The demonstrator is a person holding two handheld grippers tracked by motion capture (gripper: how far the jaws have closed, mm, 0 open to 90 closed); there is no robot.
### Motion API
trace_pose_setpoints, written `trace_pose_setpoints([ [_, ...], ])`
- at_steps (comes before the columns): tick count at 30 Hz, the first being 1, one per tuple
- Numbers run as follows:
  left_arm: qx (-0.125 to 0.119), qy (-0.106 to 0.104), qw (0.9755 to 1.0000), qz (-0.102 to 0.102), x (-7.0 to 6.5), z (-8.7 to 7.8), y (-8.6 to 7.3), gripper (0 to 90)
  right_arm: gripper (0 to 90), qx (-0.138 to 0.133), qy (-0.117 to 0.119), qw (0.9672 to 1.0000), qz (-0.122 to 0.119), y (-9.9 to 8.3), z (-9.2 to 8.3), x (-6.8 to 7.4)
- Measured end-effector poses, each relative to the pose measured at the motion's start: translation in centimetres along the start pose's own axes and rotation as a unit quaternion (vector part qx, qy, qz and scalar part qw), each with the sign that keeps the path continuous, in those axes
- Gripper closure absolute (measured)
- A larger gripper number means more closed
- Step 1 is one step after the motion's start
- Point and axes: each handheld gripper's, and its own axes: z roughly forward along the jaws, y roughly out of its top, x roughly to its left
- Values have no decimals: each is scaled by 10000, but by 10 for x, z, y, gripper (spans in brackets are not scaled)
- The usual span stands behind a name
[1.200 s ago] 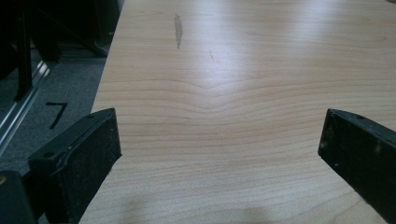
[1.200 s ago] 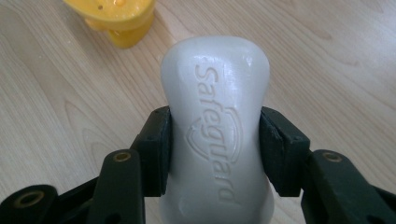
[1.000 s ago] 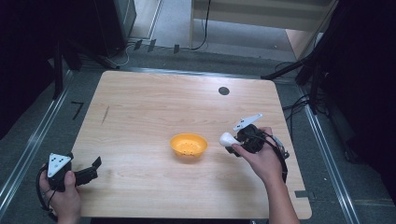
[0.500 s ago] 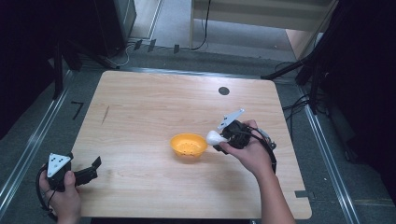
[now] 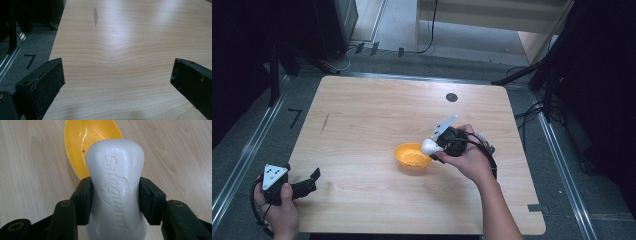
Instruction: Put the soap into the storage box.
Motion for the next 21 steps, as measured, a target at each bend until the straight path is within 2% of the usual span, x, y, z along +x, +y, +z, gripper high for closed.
trace_pose_setpoints([
  [12,6,-15,10000,-7,1,0,0,0,504,43,139,9985,-519,18,14,2],
  [21,-1,-26,10000,-21,1,0,0,0,504,39,252,9969,-748,30,22,4],
])
